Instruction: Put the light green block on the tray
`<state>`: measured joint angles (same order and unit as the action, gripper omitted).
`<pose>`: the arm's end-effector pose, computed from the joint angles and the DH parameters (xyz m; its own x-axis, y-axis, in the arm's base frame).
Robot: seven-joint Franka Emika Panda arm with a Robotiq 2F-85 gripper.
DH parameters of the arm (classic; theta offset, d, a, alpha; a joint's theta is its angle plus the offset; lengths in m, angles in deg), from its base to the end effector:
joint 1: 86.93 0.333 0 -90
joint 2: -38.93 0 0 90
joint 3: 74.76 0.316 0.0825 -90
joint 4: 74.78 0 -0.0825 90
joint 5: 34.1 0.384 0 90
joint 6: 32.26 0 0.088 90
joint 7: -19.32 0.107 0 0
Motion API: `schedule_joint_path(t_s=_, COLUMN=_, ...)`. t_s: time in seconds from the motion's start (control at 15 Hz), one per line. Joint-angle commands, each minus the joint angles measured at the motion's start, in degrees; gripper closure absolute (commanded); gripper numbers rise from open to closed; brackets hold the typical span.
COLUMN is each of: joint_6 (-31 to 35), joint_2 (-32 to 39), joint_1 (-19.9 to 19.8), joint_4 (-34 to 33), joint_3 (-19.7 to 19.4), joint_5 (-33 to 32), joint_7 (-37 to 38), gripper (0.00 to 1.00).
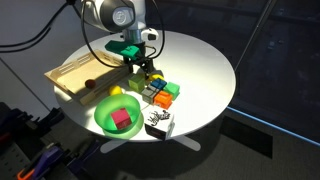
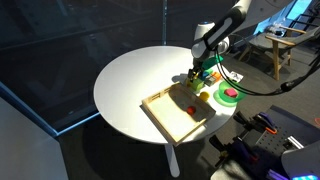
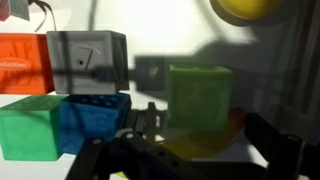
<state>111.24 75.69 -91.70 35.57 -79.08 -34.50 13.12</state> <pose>0.6068 -0.0962 0.1478 0.9972 -0.0325 -0.0667 -0.0297 -0.9987 0.0419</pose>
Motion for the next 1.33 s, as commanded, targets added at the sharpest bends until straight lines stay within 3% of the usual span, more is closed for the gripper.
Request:
schedule_joint_path(t_s=0.0, joint_6=1.0, joint_2=1.21, joint_1=-1.26, joint_4=-0.92, joint_3=0.95, joint_5=0.68, joint_7=0.61, gripper=0.0)
schedule_joint_path(t_s=0.2, joint_6=1.26, joint_2=1.82, joint_1=-1.3, joint_4=-1.04, joint_3=0.86, joint_5=0.57, joint_7=0.71, gripper=0.01)
schedule_joint_path(t_s=0.27, joint_6=1.27, joint_2=1.94, joint_1=-1.32, joint_4=-1.06, joint_3=0.84, joint_5=0.54, joint_7=0.72, gripper=0.26)
schedule_joint_path(t_s=0.4, joint_6=1.02, joint_2=2.04, joint_1=-1.27, joint_4=-1.09, joint_3=0.75, joint_5=0.41, joint_7=0.84, gripper=0.32)
schedule_joint_path(t_s=0.67, joint_6=-0.1, joint_2=1.74, joint_1=-1.14, joint_4=-1.13, joint_3=0.64, joint_5=0.42, joint_7=1.29, gripper=0.65)
schedule_joint_path(t_s=1.27, joint_6=-2.03, joint_2=-3.14, joint_1=-0.48, joint_4=1.8, joint_3=0.2, joint_5=-0.32, joint_7=1.66, gripper=0.69)
